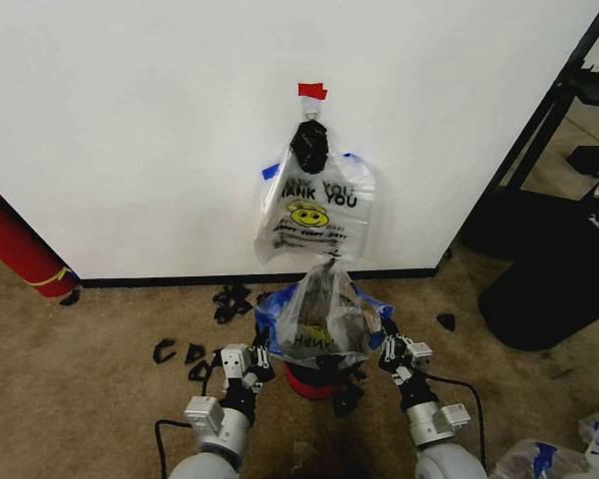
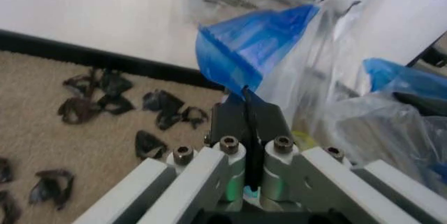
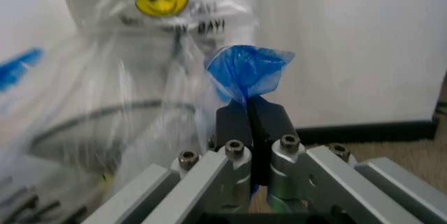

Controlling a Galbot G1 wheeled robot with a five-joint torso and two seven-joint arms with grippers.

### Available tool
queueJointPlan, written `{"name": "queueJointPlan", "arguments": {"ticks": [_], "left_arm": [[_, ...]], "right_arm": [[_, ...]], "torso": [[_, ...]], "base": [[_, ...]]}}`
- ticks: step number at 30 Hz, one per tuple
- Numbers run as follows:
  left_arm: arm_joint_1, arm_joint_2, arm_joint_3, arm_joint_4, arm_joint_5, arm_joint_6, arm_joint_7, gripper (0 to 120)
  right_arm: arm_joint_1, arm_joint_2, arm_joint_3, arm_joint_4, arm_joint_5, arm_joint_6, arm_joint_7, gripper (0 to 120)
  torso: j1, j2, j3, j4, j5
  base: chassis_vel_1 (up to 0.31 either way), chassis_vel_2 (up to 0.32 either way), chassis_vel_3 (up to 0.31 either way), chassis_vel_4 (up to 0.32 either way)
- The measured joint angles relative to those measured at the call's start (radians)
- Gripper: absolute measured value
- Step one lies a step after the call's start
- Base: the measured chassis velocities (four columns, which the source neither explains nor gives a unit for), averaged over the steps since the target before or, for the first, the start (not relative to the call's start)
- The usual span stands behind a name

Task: Pick up the garbage bag from the wall and place it over the trash bin.

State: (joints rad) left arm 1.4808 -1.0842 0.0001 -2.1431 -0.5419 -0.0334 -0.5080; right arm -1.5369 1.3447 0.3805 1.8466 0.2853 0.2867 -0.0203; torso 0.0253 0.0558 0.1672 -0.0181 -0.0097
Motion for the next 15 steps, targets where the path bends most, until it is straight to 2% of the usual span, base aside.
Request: {"name": "queueJointPlan", "arguments": {"ticks": [4,8,15], "left_arm": [[0.035,-0.001,-0.012,-0.011,0.044,-0.004,-0.009,0],[0.120,0.005,-0.027,-0.051,0.089,-0.004,-0.007,0],[0.143,-0.018,-0.012,0.001,0.121,-0.010,-0.001,0]], "right_arm": [[-0.025,0.000,-0.001,0.003,-0.007,-0.032,0.026,0],[-0.060,-0.007,-0.001,0.028,-0.010,-0.078,0.046,0],[-0.027,-0.007,0.000,-0.038,-0.023,-0.120,0.067,0]], "torso": [[0.000,0.000,0.000,0.0000,0.0000],[0.000,0.000,0.000,0.0001,0.0000],[0.000,0.000,0.000,0.0000,-0.0002]], "base": [[0.000,0.000,0.000,0.000],[0.000,0.000,0.000,0.000],[0.000,0.000,0.000,0.000]]}}
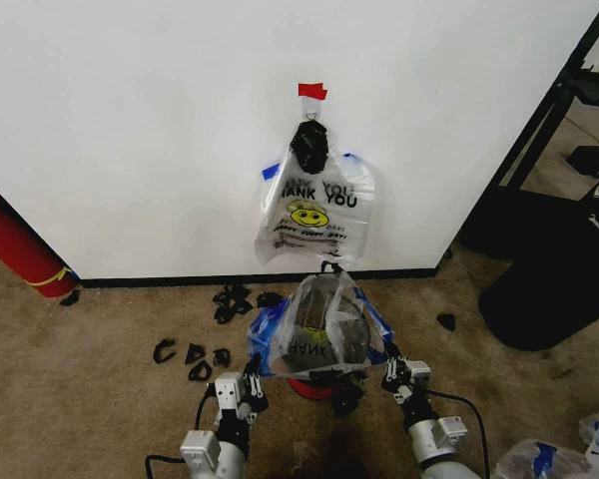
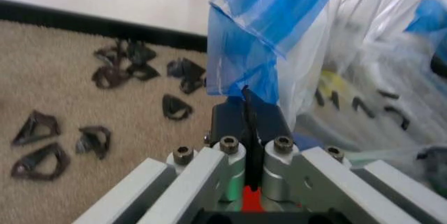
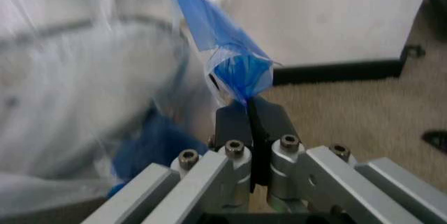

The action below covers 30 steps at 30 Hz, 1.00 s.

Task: Pick up the garbage bag from the wall and place it over the trash bin.

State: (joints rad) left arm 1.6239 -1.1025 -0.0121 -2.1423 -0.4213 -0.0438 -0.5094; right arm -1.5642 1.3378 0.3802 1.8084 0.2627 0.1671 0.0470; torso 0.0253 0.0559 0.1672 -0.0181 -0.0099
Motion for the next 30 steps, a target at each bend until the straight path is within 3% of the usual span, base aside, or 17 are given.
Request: {"name": "queueJointPlan", "arguments": {"ticks": [5,19,30], "left_arm": [[0.002,-0.005,0.017,0.009,-0.011,0.031,-0.008,0],[0.038,0.065,0.002,-0.020,-0.035,0.076,-0.013,0],[-0.068,-0.001,0.031,0.073,-0.050,0.100,-0.018,0]], "right_arm": [[0.012,0.009,-0.010,-0.012,-0.031,-0.047,0.008,0],[0.022,-0.017,-0.008,-0.016,-0.073,-0.111,0.013,0],[0.109,0.011,-0.024,-0.092,-0.076,-0.153,0.019,0]], "torso": [[0.000,0.000,0.000,0.0000,0.0001],[0.000,0.000,0.000,0.0000,0.0003],[0.000,0.000,0.000,0.0000,0.0002]], "base": [[0.000,0.000,0.000,0.000],[0.000,0.000,0.000,0.000],[0.000,0.000,0.000,0.000]]}}
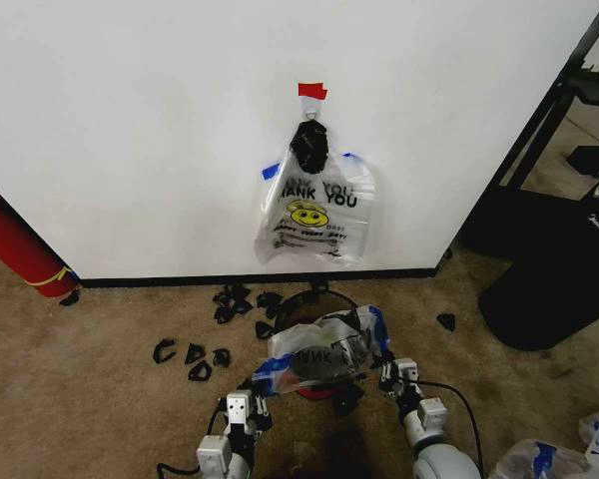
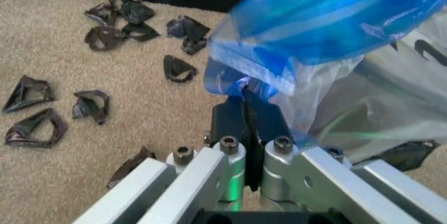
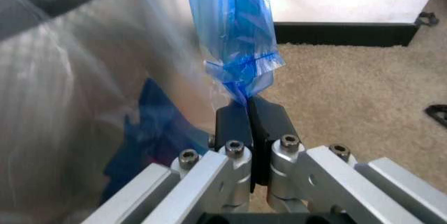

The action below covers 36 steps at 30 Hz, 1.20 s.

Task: Pick up the garbage bag from the wall and place it over the trash bin.

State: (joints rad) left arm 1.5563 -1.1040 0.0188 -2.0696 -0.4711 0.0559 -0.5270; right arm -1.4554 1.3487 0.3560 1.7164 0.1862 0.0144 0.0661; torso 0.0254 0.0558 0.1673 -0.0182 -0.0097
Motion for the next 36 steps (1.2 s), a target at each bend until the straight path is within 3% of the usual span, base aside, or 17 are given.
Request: {"name": "queueJointPlan", "arguments": {"ticks": [5,12,15,17,20,22,24,28,33,36], "left_arm": [[0.022,-0.001,-0.002,-0.003,0.032,0.001,0.001,1],[0.114,0.020,-0.024,-0.057,0.133,-0.028,0.007,24],[0.184,0.021,-0.058,-0.102,0.212,-0.068,0.016,39],[0.204,0.021,-0.066,-0.114,0.232,-0.079,0.018,43],[0.260,0.020,-0.083,-0.147,0.296,-0.127,0.018,57],[0.266,0.019,-0.085,-0.150,0.306,-0.135,0.018,59],[0.304,0.012,-0.093,-0.171,0.360,-0.172,0.017,69],[0.352,0.001,-0.102,-0.193,0.439,-0.234,0.021,86],[0.370,0.001,-0.107,-0.210,0.467,-0.271,0.045,98],[0.335,0.020,-0.123,-0.222,0.469,-0.304,0.093,100]], "right_arm": [[0.004,0.003,-0.004,-0.012,0.000,0.013,-0.002,1],[-0.049,-0.016,0.024,-0.007,-0.022,0.116,-0.014,25],[-0.096,-0.027,0.060,0.011,-0.032,0.192,-0.020,39],[-0.111,-0.030,0.072,0.016,-0.037,0.212,-0.021,43],[-0.162,-0.035,0.107,0.032,-0.061,0.284,-0.028,57],[-0.167,-0.035,0.110,0.034,-0.064,0.290,-0.030,57],[-0.205,-0.036,0.130,0.050,-0.081,0.343,-0.043,68],[-0.236,-0.052,0.158,0.058,-0.087,0.447,-0.084,86],[-0.228,-0.079,0.189,0.063,-0.055,0.504,-0.139,98],[-0.179,-0.124,0.239,0.071,0.032,0.533,-0.289,100]], "torso": [[0.000,0.000,0.000,0.0000,0.0000],[0.000,0.000,0.000,0.0000,0.0000],[0.000,0.000,0.000,0.0000,0.0000],[0.000,0.000,0.000,0.0002,0.0001],[0.000,0.000,0.000,0.0000,0.0003],[0.000,0.000,0.000,0.0000,0.0002],[0.000,0.000,0.000,-0.0001,0.0001],[0.000,0.000,0.000,-0.0001,0.0001],[0.000,0.000,0.000,0.0002,0.0000],[0.000,0.000,0.000,0.0003,0.0000]], "base": [[0.000,0.000,0.000,0.000],[0.000,0.000,0.000,0.000],[0.000,0.000,0.000,0.000],[0.000,0.000,0.000,0.000],[0.000,0.000,0.000,0.000],[0.000,0.000,0.000,0.000],[0.000,0.000,0.000,0.000],[0.000,0.000,0.000,0.000],[0.000,0.000,0.000,0.000],[0.000,0.000,0.000,0.000]]}}
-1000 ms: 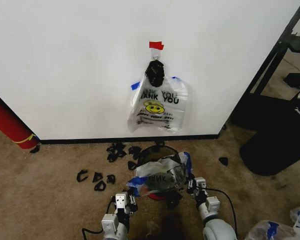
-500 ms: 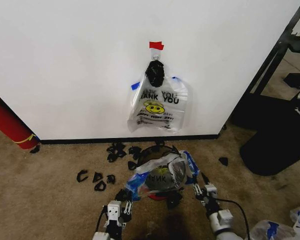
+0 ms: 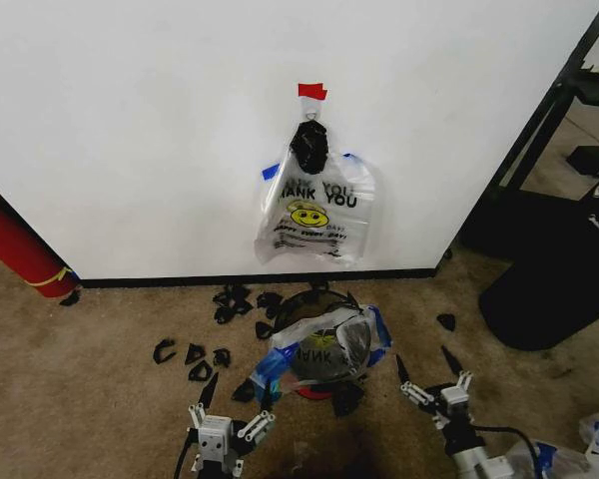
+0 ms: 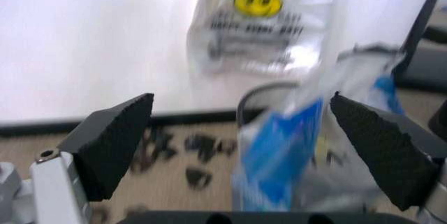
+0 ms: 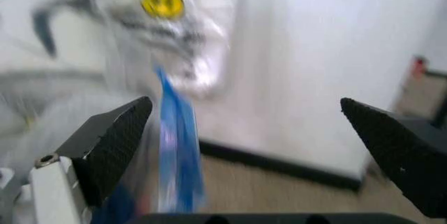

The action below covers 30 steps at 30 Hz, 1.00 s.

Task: Pick up the garbage bag from the wall and place it over the trash bin.

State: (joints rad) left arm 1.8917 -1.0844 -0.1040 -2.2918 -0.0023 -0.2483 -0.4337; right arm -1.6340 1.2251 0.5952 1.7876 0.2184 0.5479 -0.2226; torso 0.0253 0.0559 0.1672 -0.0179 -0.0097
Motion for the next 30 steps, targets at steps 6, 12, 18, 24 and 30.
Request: {"name": "queueJointPlan", "arguments": {"ticks": [6,12,18,24,30], "left_arm": [[-0.086,0.059,-0.002,0.015,-0.046,-0.002,0.075,100],[-0.207,0.176,0.004,0.054,-0.138,0.029,0.241,98],[-0.311,0.237,0.018,0.082,-0.185,0.061,0.304,94],[-0.396,0.237,0.049,0.122,-0.240,0.093,0.306,86],[-0.452,0.238,0.080,0.166,-0.259,0.105,0.316,69]], "right_arm": [[0.089,-0.062,0.029,-0.001,0.075,-0.032,-0.195,100],[0.237,-0.170,0.006,-0.046,0.120,-0.140,-0.448,100],[0.375,-0.240,-0.051,-0.107,0.145,-0.213,-0.526,100],[0.461,-0.263,-0.086,-0.148,0.158,-0.255,-0.569,91],[0.494,-0.269,-0.104,-0.183,0.170,-0.272,-0.627,71]], "torso": [[0.000,0.000,0.000,-0.0002,0.0000],[0.000,0.000,0.000,-0.0002,0.0001],[0.000,0.000,0.000,-0.0001,0.0000],[0.000,0.000,0.000,-0.0001,0.0000],[0.000,0.000,0.000,-0.0002,0.0000]], "base": [[0.000,0.000,0.000,0.000],[0.000,0.000,0.000,0.000],[0.000,0.000,0.000,0.000],[0.000,0.000,0.000,0.000],[0.000,0.000,0.000,0.000]]}}
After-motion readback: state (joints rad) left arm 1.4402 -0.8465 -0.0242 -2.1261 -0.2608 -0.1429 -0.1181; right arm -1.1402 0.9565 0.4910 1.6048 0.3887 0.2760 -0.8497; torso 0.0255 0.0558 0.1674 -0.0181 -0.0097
